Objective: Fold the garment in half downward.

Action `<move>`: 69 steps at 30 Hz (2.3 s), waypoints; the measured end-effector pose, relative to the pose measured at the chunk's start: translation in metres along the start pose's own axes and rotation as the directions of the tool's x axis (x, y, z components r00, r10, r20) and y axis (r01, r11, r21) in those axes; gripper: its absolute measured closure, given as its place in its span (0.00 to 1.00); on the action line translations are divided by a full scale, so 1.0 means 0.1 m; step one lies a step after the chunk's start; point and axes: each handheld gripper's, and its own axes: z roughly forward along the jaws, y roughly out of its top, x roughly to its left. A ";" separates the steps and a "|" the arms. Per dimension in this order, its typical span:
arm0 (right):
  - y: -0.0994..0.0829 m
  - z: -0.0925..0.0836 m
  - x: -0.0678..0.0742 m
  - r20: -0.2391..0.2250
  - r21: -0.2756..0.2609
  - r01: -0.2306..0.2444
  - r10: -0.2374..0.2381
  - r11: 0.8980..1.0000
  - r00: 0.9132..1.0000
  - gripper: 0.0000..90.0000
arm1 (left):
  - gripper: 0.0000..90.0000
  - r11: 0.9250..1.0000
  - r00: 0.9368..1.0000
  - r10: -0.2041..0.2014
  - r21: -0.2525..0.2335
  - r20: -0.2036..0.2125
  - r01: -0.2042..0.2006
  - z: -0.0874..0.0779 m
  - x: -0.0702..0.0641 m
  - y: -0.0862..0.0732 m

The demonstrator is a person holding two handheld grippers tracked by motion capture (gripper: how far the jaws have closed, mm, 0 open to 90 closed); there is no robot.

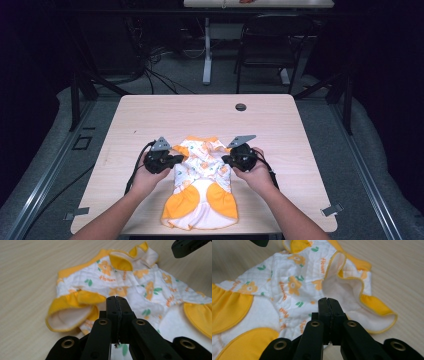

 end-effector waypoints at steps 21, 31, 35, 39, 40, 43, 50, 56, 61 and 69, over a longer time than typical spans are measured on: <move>0.30 0.54 -0.34 0.032 0.050 -0.079 0.078 0.996 0.996 0.98 | 0.99 0.997 0.998 -0.021 0.071 -0.066 0.026 0.47 0.26 0.17; 0.19 0.70 -0.26 0.003 0.092 -0.071 0.071 0.993 0.997 0.99 | 0.96 0.996 0.994 -0.056 0.064 -0.089 0.062 0.53 0.39 0.18; 0.16 0.74 -0.21 0.005 0.098 -0.055 0.055 0.994 0.998 0.99 | 0.95 0.996 0.994 -0.054 0.067 -0.092 0.060 0.57 0.41 0.22; 0.17 0.73 -0.22 -0.006 0.098 -0.062 0.062 0.993 0.998 0.97 | 0.94 0.996 0.994 -0.058 0.064 -0.096 0.065 0.60 0.42 0.25; 0.20 0.70 -0.24 -0.001 0.087 -0.061 0.062 0.994 0.998 0.97 | 0.93 0.996 0.993 -0.062 0.060 -0.099 0.069 0.63 0.44 0.27; 0.24 0.65 -0.27 0.006 0.059 -0.073 0.073 0.996 0.997 0.97 | 0.93 0.995 0.992 -0.067 0.062 -0.102 0.074 0.64 0.46 0.30; 0.32 0.65 -0.44 0.056 0.039 -0.135 0.133 0.990 0.989 0.89 | 0.87 0.992 0.989 -0.093 0.070 -0.116 0.102 0.69 0.50 0.29; 0.31 0.71 -0.52 0.073 0.034 -0.193 0.190 0.981 0.979 0.80 | 0.79 0.989 0.986 -0.116 0.073 -0.122 0.125 0.71 0.55 0.27; 0.30 0.77 -0.54 0.088 0.040 -0.203 0.199 0.978 0.976 0.75 | 0.71 0.987 0.983 -0.129 0.081 -0.131 0.140 0.73 0.57 0.25; 0.34 0.84 -0.53 0.111 0.075 -0.179 0.170 0.981 0.979 0.69 | 0.71 0.983 0.983 -0.128 0.116 -0.128 0.143 0.78 0.56 0.22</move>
